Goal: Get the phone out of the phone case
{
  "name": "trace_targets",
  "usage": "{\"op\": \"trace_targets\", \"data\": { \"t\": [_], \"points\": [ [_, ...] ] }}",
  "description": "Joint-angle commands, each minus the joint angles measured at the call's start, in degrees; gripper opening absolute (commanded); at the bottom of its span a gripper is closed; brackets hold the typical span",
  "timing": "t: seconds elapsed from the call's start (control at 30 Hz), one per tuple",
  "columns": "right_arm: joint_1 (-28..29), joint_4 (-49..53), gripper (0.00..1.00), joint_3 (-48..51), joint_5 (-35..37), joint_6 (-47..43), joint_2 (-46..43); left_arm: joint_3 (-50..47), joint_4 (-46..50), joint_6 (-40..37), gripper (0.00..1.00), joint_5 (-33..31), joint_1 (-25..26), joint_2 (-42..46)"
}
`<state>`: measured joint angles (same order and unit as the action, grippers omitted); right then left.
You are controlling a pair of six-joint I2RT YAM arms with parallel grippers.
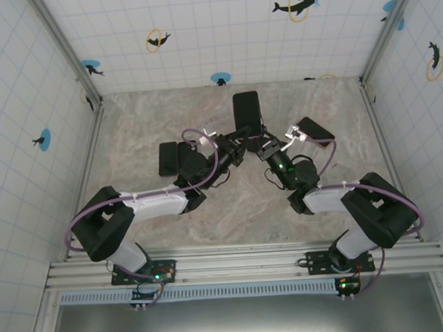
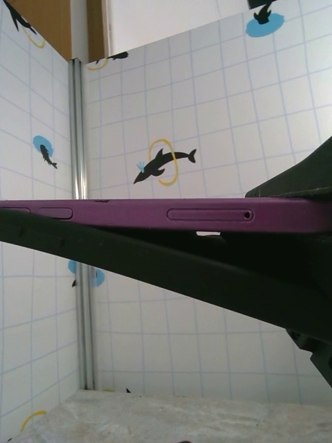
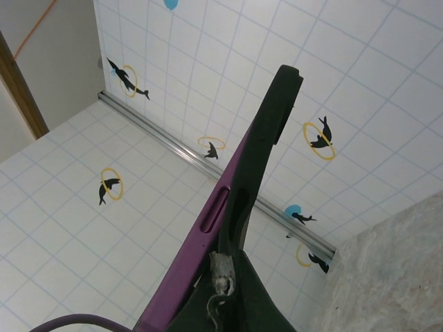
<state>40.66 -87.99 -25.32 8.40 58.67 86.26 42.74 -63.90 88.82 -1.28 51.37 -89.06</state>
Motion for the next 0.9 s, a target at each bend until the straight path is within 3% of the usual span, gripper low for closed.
{"op": "trace_targets", "data": {
  "t": [0.0,0.2,0.37,0.87],
  "points": [
    [0.7,-4.0,0.00,0.2,2.5,-2.1,-1.5,2.7,-4.2,-0.4,0.03,0.1,-0.5,0.4],
    [0.7,-1.8,0.00,-1.8,5.1,-5.7,0.8,4.0,-4.3,0.0,0.00,1.7,-0.3,0.3],
    [1.2,-2.2,0.00,-2.7,7.9,-14.0,4.3,5.2,-3.8,0.1,0.00,2.9,0.0,0.4],
    [-0.1,-4.9,0.00,-4.1,11.8,-14.5,11.8,7.3,-6.9,4.3,0.00,5.8,0.7,-2.6]
  ]
}}
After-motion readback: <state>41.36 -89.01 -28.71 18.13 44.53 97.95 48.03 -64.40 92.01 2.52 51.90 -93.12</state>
